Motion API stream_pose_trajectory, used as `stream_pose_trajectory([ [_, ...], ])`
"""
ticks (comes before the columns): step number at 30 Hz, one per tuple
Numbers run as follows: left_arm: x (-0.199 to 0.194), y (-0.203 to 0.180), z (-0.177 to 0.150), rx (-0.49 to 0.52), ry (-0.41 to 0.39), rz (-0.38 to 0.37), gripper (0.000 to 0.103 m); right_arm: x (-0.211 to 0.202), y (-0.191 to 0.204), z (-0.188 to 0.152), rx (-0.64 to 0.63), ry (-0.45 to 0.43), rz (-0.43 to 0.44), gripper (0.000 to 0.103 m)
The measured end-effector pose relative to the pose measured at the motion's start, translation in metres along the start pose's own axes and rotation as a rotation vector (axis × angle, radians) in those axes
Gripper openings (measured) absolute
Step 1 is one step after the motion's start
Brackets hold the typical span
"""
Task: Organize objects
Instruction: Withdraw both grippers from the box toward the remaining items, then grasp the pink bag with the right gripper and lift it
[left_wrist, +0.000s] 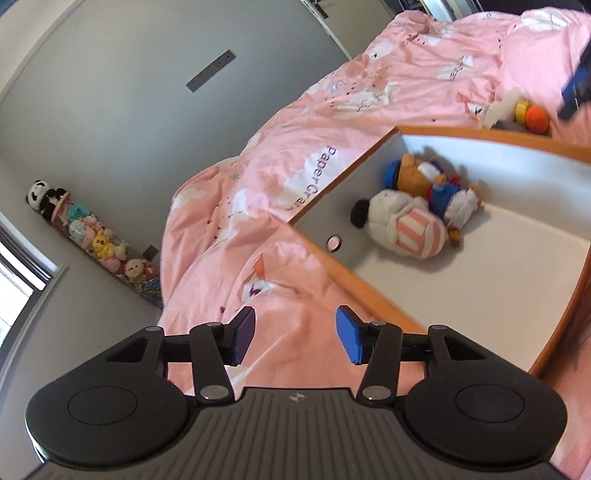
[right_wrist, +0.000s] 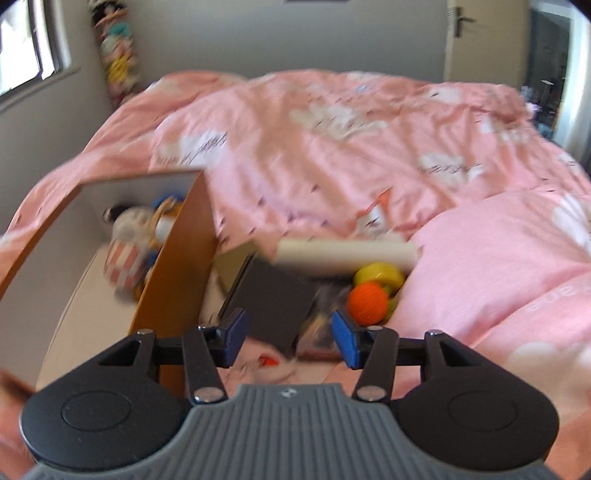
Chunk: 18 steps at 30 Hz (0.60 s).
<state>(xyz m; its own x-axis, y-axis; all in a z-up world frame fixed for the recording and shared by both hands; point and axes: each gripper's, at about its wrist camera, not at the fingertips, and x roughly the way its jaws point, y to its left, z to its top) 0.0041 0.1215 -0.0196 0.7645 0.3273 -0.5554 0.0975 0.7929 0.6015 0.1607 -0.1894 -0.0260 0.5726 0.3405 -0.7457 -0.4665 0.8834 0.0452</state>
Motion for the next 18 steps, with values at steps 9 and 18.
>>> stream_pose_trajectory([
  [9, 0.000, -0.012, 0.045, -0.050, -0.023, -0.168, 0.060, 0.030, 0.010, -0.019, -0.051, 0.192, 0.071, 0.055],
  [18, 0.006, -0.041, 0.080, -0.019, -0.032, -0.311, 0.062, 0.028, 0.005, -0.018, -0.008, 0.198, 0.120, 0.022],
])
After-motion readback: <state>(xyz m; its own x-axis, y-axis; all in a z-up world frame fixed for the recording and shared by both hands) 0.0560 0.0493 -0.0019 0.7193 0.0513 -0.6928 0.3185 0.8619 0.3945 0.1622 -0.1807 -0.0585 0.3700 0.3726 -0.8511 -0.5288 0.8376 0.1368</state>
